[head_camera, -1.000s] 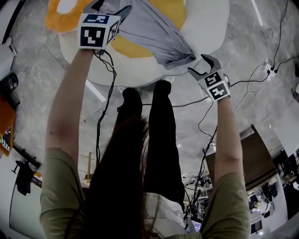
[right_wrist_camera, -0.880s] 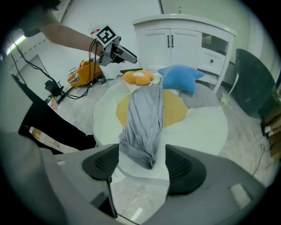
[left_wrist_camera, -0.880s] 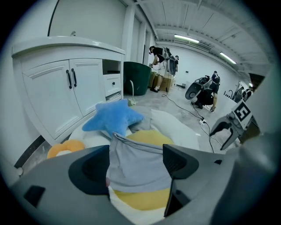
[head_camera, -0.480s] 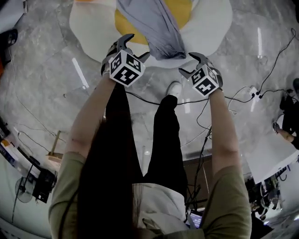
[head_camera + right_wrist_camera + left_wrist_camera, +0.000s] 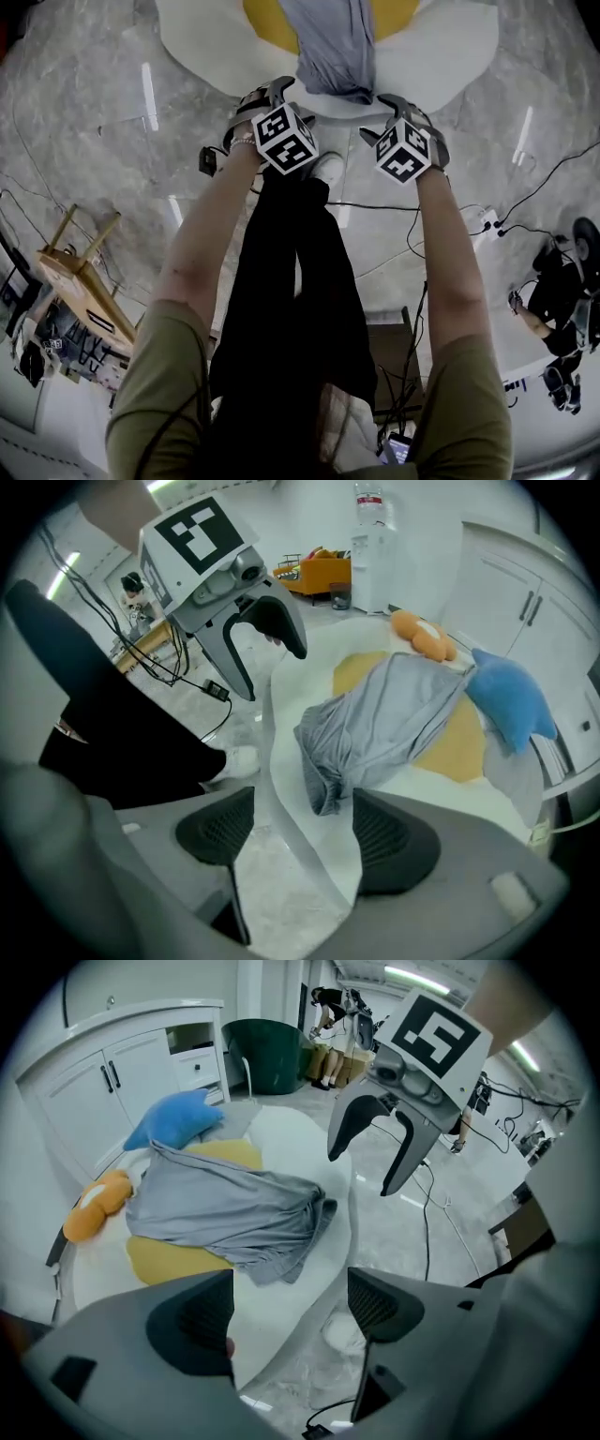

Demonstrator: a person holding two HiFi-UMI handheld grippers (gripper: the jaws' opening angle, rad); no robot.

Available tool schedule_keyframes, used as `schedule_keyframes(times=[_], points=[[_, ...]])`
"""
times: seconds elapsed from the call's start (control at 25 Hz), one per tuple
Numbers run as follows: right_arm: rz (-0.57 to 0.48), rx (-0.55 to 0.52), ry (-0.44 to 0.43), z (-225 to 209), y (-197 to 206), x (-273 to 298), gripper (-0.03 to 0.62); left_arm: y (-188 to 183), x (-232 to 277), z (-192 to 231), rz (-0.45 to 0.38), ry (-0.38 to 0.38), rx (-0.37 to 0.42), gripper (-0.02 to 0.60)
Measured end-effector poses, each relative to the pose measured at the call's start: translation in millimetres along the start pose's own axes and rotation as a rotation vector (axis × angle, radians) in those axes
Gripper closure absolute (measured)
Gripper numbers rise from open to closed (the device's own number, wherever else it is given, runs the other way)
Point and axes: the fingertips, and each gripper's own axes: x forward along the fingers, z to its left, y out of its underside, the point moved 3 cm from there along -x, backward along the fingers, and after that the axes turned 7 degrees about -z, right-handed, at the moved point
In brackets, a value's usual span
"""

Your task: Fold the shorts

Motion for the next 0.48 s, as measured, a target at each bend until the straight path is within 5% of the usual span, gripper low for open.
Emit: schedule_keyframes(times=[0.24,0.48], points=[[-0.019,-0.025,0.045,-6.5,12.2,28.4,0.273,6.1,42.0,-5.1,0.000,-0.072,0.037,0.215],[0.019,-0.211,0.054,-9.5,24.1,69.5,0.273,18.5,88.4,7.7,0.030,-0.104,0.062,0.215]])
